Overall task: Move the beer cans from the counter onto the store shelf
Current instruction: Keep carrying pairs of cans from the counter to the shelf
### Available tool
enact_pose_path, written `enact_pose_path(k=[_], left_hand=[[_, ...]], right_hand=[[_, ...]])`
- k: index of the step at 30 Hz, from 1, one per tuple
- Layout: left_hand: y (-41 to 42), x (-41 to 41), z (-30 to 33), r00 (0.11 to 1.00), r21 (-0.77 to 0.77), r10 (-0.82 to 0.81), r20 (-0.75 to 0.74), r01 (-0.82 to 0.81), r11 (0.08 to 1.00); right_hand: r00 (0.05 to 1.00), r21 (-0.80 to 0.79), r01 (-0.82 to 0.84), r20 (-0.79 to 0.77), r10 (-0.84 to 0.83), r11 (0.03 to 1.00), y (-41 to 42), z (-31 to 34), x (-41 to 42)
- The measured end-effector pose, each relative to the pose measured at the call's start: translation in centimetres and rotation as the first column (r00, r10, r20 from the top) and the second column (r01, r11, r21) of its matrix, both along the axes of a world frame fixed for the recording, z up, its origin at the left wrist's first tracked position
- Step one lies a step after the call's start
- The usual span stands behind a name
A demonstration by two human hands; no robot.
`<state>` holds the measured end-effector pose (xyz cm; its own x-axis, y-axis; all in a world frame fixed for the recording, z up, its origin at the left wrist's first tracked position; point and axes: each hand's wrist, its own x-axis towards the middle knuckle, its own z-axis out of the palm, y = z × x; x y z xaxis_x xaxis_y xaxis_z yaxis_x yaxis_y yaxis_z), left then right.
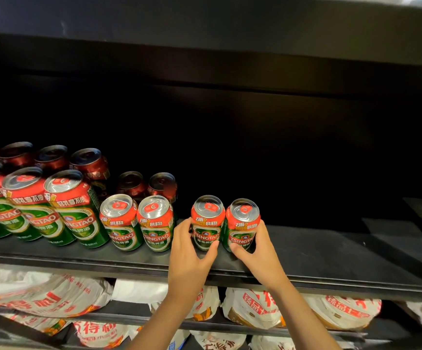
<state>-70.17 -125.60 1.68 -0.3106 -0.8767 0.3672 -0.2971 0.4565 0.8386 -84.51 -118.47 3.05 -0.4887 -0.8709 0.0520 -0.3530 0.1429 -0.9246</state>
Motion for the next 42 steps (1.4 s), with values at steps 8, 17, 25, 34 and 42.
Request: enact_pose_path(k=[8, 17, 25, 34, 42], left_hand=[[0.6, -0.1, -0.5, 0.995, 0.022, 0.095, 0.009, -0.095, 0.995], [1.5, -1.3, -0.7, 0.954, 0.111, 0.295, -0.056, -0.288, 0.951], [0.8, -2.6, 0.1, 0.917, 0.215, 0.398, -0.032, -0.382, 0.899], [0.2, -3.9, 0.5, 0.904, 0.242, 0.427, 0.012, -0.417, 0.876], [-0.6, -4.9, 0.7, 0.887, 0.280, 0.461, 0.018, -0.447, 0.850]], right_hand=[[0.998, -0.036, 0.020, -0.054, -0.022, 0.999, -0.2, -0.2, -0.2], [0.999, -0.052, 0.045, 0.020, -0.044, 0.998, -0.4, -0.2, 0.2], [0.999, -0.042, 0.047, 0.026, -0.046, 0.998, -2.0, 0.0, 0.8], [0.997, -0.036, 0.078, 0.016, -0.078, 0.996, -3.7, -0.6, 0.5], [0.997, -0.034, 0.083, 0.009, -0.082, 0.996, -5.1, -0.8, 0.1]])
